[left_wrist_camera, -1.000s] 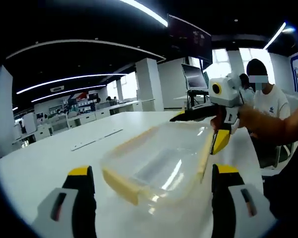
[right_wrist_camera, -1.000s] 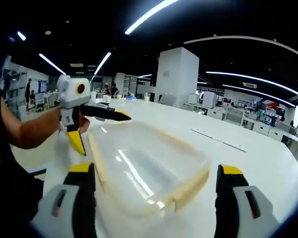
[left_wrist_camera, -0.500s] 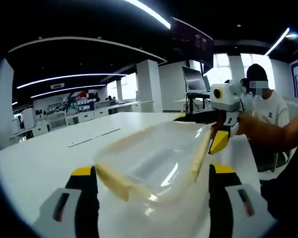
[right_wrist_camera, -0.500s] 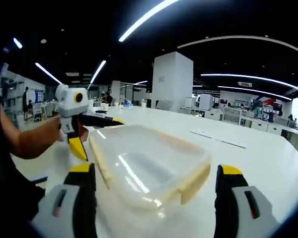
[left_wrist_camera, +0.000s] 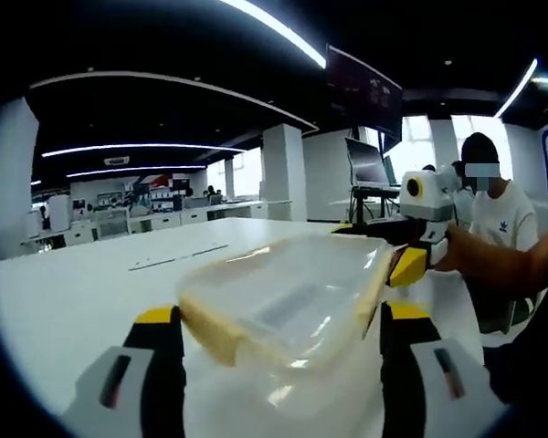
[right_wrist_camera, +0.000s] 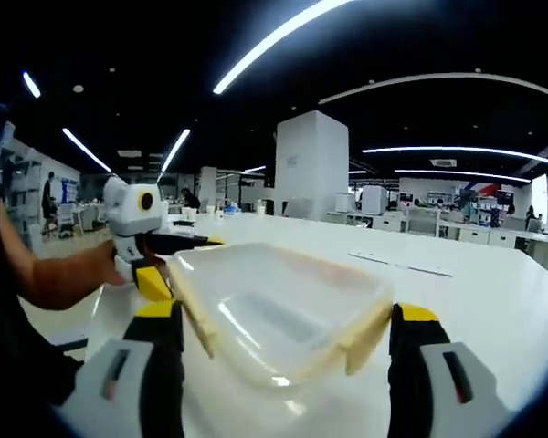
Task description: Snap each plastic latch of the storage box into its locked position after aligning the lid with the box until every specified latch is closed and the lid sits flush.
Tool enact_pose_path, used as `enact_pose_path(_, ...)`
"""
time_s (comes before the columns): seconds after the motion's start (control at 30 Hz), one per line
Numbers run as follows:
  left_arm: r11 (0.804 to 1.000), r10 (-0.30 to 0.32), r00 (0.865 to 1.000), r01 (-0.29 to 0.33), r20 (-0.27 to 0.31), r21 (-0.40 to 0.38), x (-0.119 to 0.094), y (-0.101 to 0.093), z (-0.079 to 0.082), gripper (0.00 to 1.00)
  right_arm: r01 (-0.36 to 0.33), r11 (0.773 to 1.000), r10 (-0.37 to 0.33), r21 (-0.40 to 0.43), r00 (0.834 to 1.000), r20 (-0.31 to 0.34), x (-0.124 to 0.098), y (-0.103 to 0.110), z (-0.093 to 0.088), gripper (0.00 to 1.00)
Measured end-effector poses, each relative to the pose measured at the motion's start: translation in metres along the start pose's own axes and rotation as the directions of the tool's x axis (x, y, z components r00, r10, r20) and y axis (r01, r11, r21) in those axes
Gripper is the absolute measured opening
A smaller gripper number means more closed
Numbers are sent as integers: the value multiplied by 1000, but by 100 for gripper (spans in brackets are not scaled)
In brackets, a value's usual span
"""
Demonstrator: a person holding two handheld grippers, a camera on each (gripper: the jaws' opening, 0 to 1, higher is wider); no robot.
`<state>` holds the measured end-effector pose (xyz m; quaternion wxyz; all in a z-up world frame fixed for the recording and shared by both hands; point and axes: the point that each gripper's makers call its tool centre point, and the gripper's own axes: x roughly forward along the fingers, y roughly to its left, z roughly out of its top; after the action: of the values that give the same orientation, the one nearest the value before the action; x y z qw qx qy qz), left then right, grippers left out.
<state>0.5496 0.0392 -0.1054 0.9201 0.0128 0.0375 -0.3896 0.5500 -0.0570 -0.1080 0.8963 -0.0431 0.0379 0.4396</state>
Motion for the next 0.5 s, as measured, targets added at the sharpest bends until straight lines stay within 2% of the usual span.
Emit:
enact_pose_path(0.13, 1000, 1, 1000, -1, 12, -12, 2, 0, 0, 88, -1, 1000, 1, -1, 1000, 20, 1, 0, 0, 92)
enact_pose_path(0.33, 1000, -1, 998, 2, 60, -13, 1, 0, 1, 87, -2, 1000, 1, 11, 999, 45, 3, -3, 0, 92)
enact_pose_path(0.4, 1000, 1, 998, 0, 60, -12, 2, 0, 1, 88, 1, 1000, -1, 4, 999, 43, 3, -3, -2, 92)
enact_pose_path(0.47, 1000, 1, 998, 0, 65, -10, 2, 0, 1, 88, 19, 998, -19, -60, 1000, 8, 4, -5, -8, 92)
enact_pose_path(0.5, 1000, 4, 998, -3, 65, -6, 2, 0, 1, 88, 20, 998, -19, -54, 1000, 11, 6, -2, -8, 92)
